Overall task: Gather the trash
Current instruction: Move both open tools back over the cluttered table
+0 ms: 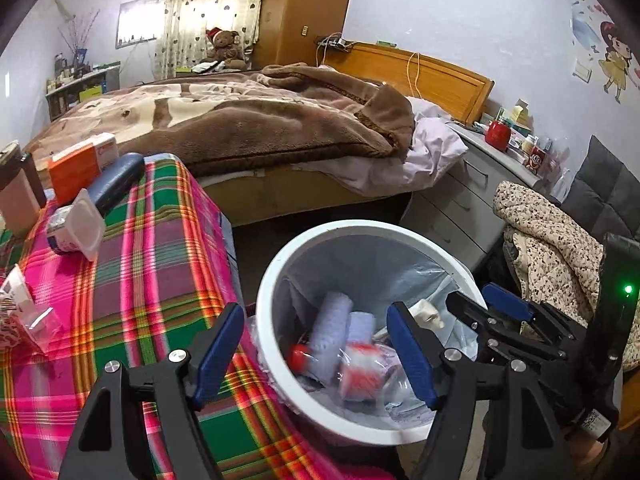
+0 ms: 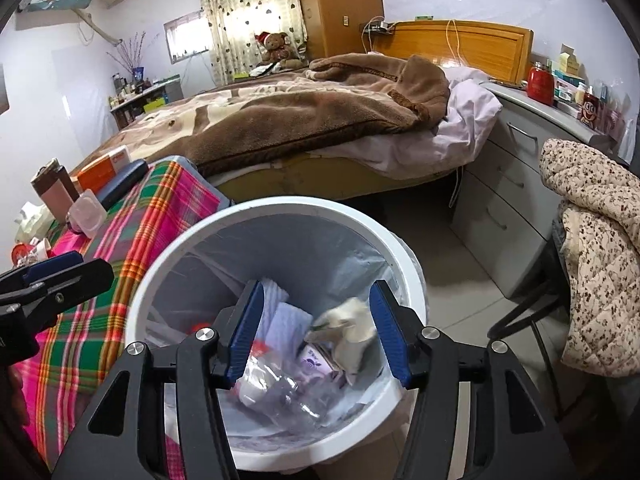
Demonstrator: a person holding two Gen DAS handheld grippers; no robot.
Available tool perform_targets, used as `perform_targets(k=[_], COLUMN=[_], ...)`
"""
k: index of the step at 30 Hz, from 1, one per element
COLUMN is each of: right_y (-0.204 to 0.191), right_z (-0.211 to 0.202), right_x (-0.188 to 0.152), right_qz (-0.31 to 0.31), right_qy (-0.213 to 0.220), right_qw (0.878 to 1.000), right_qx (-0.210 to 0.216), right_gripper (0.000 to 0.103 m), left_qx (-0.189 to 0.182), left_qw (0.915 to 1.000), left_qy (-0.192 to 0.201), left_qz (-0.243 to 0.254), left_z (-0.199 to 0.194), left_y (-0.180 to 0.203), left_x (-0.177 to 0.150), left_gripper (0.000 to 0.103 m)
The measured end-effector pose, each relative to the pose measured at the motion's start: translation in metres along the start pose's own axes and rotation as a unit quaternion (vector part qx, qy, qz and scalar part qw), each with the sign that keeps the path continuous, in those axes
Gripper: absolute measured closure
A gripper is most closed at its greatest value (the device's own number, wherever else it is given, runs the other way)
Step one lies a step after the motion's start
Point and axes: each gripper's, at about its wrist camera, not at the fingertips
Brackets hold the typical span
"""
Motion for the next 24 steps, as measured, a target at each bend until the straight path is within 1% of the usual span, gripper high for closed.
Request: perform_targets(k=[3,12,16,20,24], right_y=[-0.006,-0.029,-0.044,-0.062,-0.081], right_z=[-0.002,-0.009,-0.012,-0.014,-0.014], right_x=[0.0,-0.002,-0.005,-0.008,-0.012], right_qz=[0.001,-0.008,-0.017,-0.027,-0.04], right_qy=[0.005,0.016,0.019,0.02,0.019], right_qw=[1.0,0.999,0.999,0.998,0.996], right_qx=[0.005,0.028,0.04,0.061,0.076], right_gripper=[0.046,0.046,0.046,0.046,0.046], left_qx=[0.004,0.038,0.044,0.061,0.085], left_qw=[1.0,0.9989,0.9981,0.9965,0.9929], left_qy=[0.005,0.022,0.028,0.034,0.043], left_qz=[-0.004,-0.017,-0.031,-0.045,-0.07], left_z=[-0.009,-0.041,-0.054,-0.068,-0.085], left_y=[-0.007,-0.032,-0.047,-0.068,-0.096], left_x=[-0.002,-0.013,-0.019,-0.027,-0.038], left_gripper=[0.03,0.03,0.03,0.03,0.03])
Point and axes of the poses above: each gripper's, at about its wrist camera, not at the fingertips, and z roughly the way its jaws point, y to its right, x to its top, and after that the axes turned 13 degrees about z, right-handed
